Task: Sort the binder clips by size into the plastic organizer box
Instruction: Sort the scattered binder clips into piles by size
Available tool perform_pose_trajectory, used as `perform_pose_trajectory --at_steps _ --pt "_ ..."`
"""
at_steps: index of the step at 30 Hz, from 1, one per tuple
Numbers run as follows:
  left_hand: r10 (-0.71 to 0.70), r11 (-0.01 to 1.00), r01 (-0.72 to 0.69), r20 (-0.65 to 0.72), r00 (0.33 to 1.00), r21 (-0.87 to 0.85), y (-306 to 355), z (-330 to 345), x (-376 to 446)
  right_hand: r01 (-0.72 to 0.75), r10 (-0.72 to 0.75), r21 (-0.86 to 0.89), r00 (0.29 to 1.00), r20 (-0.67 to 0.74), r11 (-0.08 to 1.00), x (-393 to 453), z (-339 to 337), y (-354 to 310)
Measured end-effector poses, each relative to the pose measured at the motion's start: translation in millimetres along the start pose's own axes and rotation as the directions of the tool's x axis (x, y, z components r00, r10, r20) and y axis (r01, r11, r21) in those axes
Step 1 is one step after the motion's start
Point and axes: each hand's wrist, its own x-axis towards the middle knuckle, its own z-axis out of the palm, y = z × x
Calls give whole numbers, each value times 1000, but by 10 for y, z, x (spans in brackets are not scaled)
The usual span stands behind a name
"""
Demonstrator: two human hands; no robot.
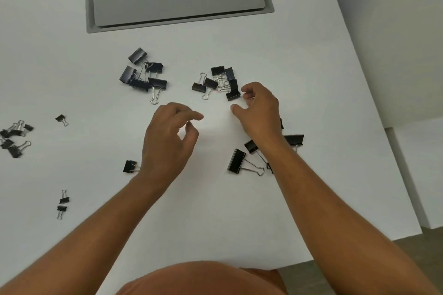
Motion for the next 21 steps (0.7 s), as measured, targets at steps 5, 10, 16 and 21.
perform_pose_trajectory --at_steps 5,10,16,21 --pt "-150 988 153 -81 985 29 -296 -538 -701 129 -129 48 992 -16 990 -541 170 -237" --pt "-281 957 289 -193 940 19 -571 -914 -1142 294 -303 75 940 160 953 -1207 685 -558" --pt "-314 947 322 -217 924 0 -935 -1300 -1502 525 -508 50 790 342 850 -1872 1392 -936" --pt "-336 936 351 -213 918 36 -1373 -1660 -1822 625 -560 -2 700 444 781 -2213 1942 -1120"
